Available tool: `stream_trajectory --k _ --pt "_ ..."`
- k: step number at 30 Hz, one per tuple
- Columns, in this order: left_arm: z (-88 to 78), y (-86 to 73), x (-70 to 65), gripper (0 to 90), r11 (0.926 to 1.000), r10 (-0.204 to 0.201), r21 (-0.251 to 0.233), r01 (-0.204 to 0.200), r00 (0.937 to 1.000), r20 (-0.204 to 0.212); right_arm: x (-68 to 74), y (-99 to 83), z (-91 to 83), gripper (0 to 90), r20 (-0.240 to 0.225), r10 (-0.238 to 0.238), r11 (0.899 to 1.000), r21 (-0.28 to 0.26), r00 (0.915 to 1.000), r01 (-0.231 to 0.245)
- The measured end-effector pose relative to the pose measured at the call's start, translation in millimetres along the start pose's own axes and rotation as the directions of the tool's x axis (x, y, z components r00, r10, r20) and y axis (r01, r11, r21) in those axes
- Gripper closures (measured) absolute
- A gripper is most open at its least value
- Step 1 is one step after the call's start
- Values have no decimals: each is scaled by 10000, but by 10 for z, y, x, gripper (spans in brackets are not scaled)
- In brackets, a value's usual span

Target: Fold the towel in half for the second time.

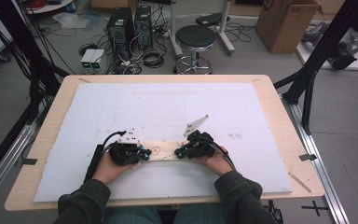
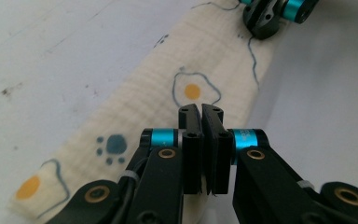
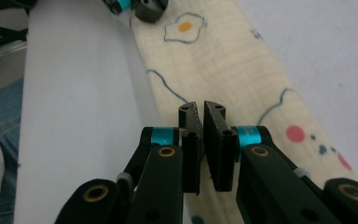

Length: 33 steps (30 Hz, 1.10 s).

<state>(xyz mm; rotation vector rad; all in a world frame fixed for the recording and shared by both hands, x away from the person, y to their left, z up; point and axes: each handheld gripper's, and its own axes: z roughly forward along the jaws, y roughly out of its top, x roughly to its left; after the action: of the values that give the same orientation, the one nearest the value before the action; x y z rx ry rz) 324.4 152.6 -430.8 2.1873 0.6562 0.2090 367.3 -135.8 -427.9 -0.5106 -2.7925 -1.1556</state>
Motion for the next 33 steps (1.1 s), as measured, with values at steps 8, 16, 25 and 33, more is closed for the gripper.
stream_trajectory --k 8,16,25,33 --pt "-122 -96 64 819 9997 -9 229 15 9997 -262 -14 -147 -101 800 297 -89 9998 -149 9995 93" --pt "-218 -165 102 756 9996 -1 288 14 9991 -434 -37 -331 -274 769 690 -13 9997 -226 9976 29" --pt "-304 -228 131 673 9999 25 158 -16 9981 -610 -105 -565 -501 722 1226 278 9987 -459 9921 -223" --pt "-352 -297 153 636 9998 -201 -58 198 9971 -733 -145 -686 -623 680 1479 478 9971 -665 9878 -383"
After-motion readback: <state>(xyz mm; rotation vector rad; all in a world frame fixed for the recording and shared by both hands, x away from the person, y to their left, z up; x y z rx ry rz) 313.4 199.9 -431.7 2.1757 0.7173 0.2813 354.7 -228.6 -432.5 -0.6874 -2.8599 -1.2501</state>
